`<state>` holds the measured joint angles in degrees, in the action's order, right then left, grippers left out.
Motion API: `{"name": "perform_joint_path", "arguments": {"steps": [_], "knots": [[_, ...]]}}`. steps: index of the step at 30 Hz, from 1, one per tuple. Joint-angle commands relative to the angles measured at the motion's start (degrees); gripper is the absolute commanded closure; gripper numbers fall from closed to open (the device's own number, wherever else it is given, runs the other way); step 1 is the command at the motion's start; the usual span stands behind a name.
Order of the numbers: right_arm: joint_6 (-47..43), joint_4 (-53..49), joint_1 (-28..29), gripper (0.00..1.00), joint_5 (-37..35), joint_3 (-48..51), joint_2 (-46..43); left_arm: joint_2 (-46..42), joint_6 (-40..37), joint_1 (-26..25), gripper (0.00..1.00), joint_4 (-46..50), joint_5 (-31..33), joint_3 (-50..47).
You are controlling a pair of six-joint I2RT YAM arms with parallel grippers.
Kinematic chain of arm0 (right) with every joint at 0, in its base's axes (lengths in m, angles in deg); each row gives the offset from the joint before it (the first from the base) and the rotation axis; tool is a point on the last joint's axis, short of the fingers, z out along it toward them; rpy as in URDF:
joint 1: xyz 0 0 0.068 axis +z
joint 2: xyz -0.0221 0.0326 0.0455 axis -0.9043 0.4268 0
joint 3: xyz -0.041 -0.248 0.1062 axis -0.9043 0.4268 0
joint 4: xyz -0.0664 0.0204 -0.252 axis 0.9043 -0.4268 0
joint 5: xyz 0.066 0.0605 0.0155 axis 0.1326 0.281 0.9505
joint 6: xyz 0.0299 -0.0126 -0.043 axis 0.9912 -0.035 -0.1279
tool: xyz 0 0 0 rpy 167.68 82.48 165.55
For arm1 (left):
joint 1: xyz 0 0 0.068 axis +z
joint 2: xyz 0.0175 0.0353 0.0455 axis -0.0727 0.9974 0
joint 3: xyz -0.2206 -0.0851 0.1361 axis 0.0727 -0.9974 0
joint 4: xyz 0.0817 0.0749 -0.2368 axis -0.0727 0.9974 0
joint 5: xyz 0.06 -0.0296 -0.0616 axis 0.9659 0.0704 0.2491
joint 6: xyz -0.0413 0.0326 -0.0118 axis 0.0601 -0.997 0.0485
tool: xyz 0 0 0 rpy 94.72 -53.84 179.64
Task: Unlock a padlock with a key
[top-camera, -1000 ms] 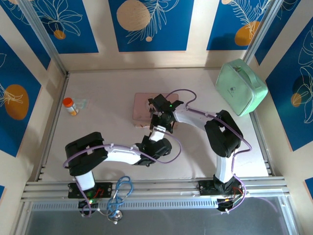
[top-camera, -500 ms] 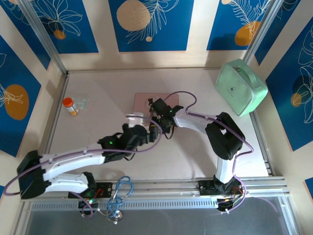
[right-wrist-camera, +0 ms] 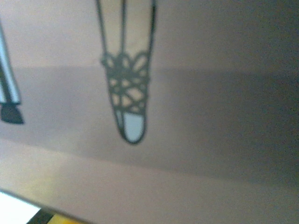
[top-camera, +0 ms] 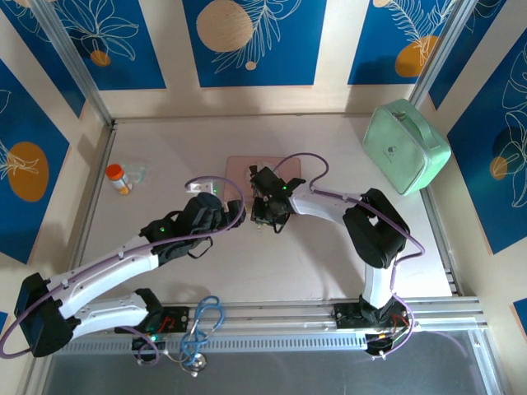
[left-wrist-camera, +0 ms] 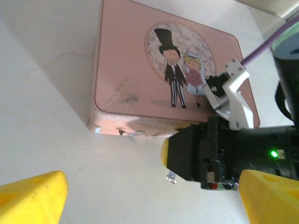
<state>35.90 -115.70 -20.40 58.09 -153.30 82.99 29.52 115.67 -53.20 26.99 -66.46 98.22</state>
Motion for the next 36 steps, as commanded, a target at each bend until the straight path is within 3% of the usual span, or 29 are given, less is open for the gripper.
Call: {"name": "perform_joint_path", "arguments": {"steps": [1,5,8,12,15,22,28,33,36], "knots": [[1.14,-10.85,2.80,0.81,3.86,0.60,5.03,0.31,1.35,0.85,0.10,-0.22,-3.40,0.82],[1.08,-14.11,3.47,0.80,2.42,-1.79,6.72,0.70,2.32,1.87,0.15,-1.18,-5.35,0.52],[1.19,-15.06,3.57,0.74,2.13,-2.55,7.45,0.92,2.81,2.18,0.20,-1.98,-6.70,0.41],[0.70,-16.89,3.89,0.52,-0.67,-3.58,6.78,1.05,3.51,2.56,0.20,-2.93,-8.52,0.41],[-0.64,-16.68,4.98,0.44,-3.67,-3.65,4.13,1.01,4.02,3.05,0.17,-2.91,-9.14,0.49],[-3.49,-11.68,6.92,0.41,-6.98,-0.94,-4.36,2.21,3.20,5.74,0.15,-2.91,-11.26,0.47],[-5.08,-8.90,7.19,0.42,-10.03,2.82,-11.37,6.77,-0.22,13.25,0.13,-2.68,-17.23,2.09],[-3.10,-5.60,9.43,0.40,-19.11,7.91,-19.61,14.04,-3.65,17.92,0.14,-3.47,-23.84,4.77],[-2.64,2.67,12.04,0.31,-25.37,14.59,-25.91,17.93,-4.29,20.72,0.16,-5.50,-27.87,5.52]]}}
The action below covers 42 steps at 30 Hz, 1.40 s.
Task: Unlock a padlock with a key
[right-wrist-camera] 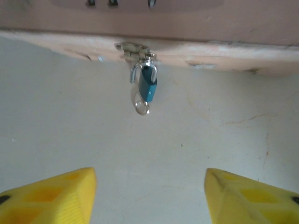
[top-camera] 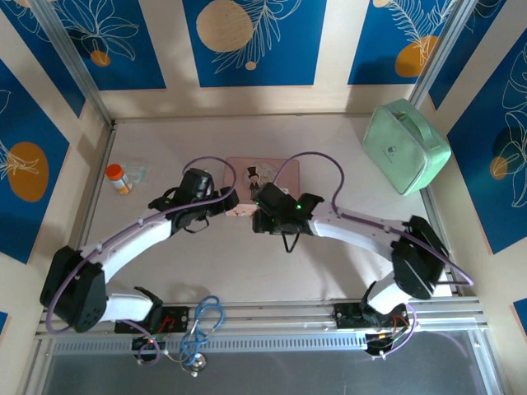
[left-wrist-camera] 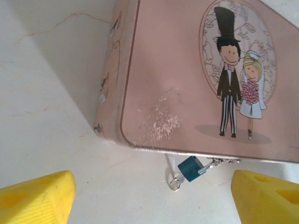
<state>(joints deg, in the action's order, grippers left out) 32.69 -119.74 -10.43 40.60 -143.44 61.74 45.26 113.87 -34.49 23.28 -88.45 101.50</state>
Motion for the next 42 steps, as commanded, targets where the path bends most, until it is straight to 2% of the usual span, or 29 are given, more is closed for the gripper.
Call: {"name": "perform_joint_path", "arguments": {"steps": [1,4,10,18,23,27,36,42], "knots": [[0.65,9.12,2.15,0.31,-8.47,6.58,-6.21,3.25,-2.80,2.86,0.17,-2.04,-6.89,2.71],[1.40,12.19,2.05,0.32,-10.16,10.66,-10.21,6.59,-4.01,5.35,0.18,-2.74,-9.94,5.01],[0.92,15.07,-1.90,0.34,-1.63,14.24,-12.23,12.98,-6.52,7.47,0.24,-1.88,-12.90,9.27],[-1.82,9.25,-2.50,0.36,-3.35,5.61,-0.51,14.59,-5.95,7.87,0.31,-0.92,-13.39,8.26],[-4.60,7.82,0.24,0.36,-8.16,-1.89,9.12,14.37,-5.77,7.98,0.33,-2.47,-15.00,7.12],[-0.93,-0.54,1.06,0.36,-12.43,-7.80,15.49,15.10,-6.16,8.03,0.35,-2.33,-14.19,6.91],[-0.26,1.27,1.03,0.40,-11.32,-7.74,19.89,13.86,-4.46,8.13,0.40,-5.41,-15.42,3.58],[-2.06,7.09,-0.15,0.42,-8.96,-5.12,19.27,13.50,-3.32,8.17,0.44,-7.17,-16.58,1.84]]}}
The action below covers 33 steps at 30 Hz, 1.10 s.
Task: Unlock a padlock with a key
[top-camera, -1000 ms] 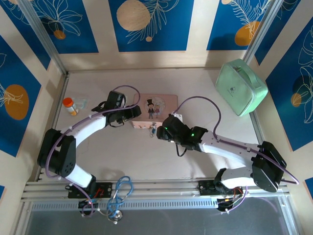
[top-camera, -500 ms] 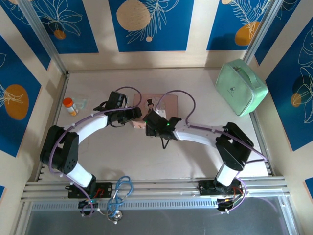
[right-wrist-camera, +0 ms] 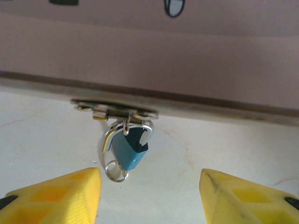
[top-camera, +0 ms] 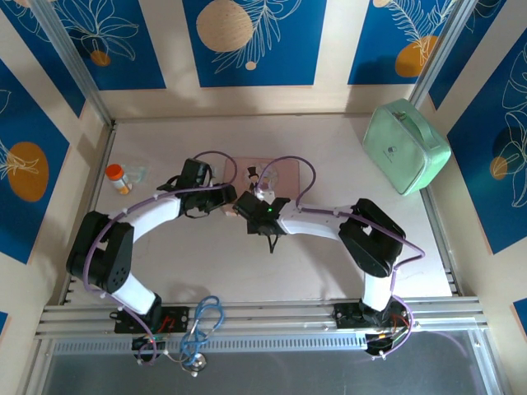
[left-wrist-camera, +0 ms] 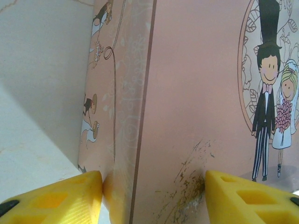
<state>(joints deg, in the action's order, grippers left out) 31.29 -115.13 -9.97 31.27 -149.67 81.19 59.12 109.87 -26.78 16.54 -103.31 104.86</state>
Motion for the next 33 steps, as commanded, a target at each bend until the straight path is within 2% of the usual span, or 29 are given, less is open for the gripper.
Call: {"name": "perform_joint_path", "arguments": {"steps": [1,25,33], "knots": [[-1.04,3.00,-0.65,0.42,0.65,1.11,0.07,-0.32,0.91,0.49,0.45,-0.74,-1.97,-1.82],[-2.46,2.22,-0.79,0.50,-0.52,-3.85,4.42,-2.87,3.75,0.46,0.51,-4.91,-5.61,-7.12],[-0.29,-3.58,-0.60,0.64,-1.70,-6.82,6.37,-2.96,3.79,0.45,0.51,-4.21,-5.00,-6.68]]}}
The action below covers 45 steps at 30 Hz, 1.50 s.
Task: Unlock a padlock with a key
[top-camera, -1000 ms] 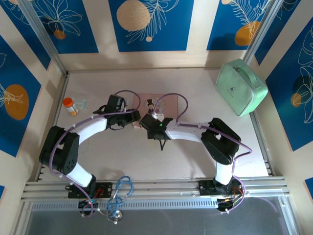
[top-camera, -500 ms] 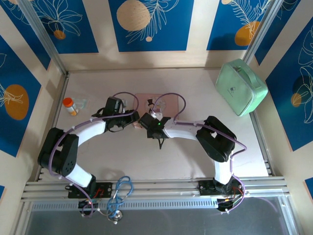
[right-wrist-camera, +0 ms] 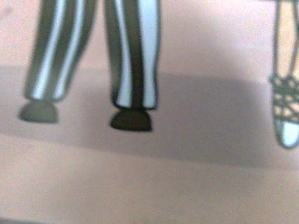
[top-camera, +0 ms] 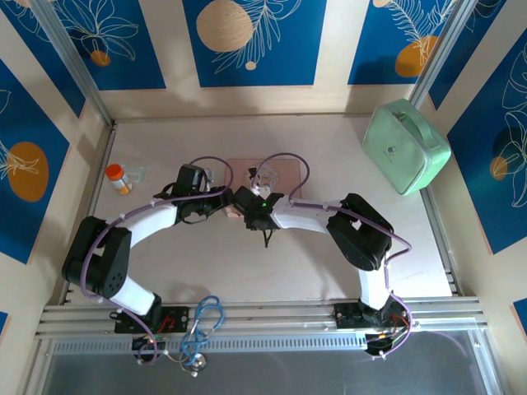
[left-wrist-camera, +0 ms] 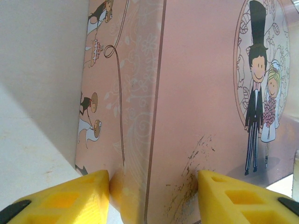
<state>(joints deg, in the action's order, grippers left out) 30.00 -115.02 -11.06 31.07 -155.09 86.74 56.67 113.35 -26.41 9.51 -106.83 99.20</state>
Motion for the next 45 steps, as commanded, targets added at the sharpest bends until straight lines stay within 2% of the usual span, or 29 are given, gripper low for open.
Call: {"name": "perform_joint_path", "arguments": {"steps": [1,6,9,15,20,23,25,28,35,38,42,45], "knots": [[1.22,-4.39,0.61,0.65,-1.68,-1.71,1.01,-0.43,0.38,0.07,0.52,2.81,-1.43,-0.93],[2.02,-8.49,1.08,0.71,-2.80,-3.67,2.26,-0.50,0.60,0.09,0.52,2.41,-1.48,-1.19],[2.67,-11.61,1.37,0.79,-3.88,-5.34,3.25,-0.43,0.66,0.09,0.52,2.45,-1.48,-1.27],[3.47,-19.46,2.50,0.84,-6.51,-10.80,6.93,-0.47,0.72,0.09,0.52,2.53,-1.52,-1.10],[2.62,-22.01,2.75,0.91,-7.16,-14.20,10.18,-0.53,0.91,0.09,0.53,2.40,-1.65,-1.02],[2.77,-23.87,2.71,0.92,-7.82,-15.81,11.46,-0.64,0.91,0.09,0.53,2.33,-1.73,-1.10],[2.28,-23.95,2.93,0.90,-7.97,-16.24,11.89,-0.62,0.90,0.09,0.53,2.39,-1.74,-1.08],[1.13,-22.16,3.53,0.82,-8.19,-15.27,10.62,-0.62,0.91,0.08,0.53,2.30,-1.74,-1.02],[0.04,-16.08,4.11,0.62,-7.52,-9.46,2.95,-0.31,0.73,0.09,0.53,2.32,-1.74,-0.53],[0.05,-13.46,4.16,0.56,-6.72,-6.29,-0.41,-0.17,0.64,0.04,0.54,2.50,-1.59,-0.49],[-2.36,-4.47,4.19,0.54,-4.69,1.07,-7.12,-0.34,0.55,0.09,0.54,2.76,-1.54,-0.23],[-3.70,3.06,3.41,0.63,-2.04,7.50,-12.23,-0.48,0.22,0.11,0.54,3.29,-1.48,0.19]]}}
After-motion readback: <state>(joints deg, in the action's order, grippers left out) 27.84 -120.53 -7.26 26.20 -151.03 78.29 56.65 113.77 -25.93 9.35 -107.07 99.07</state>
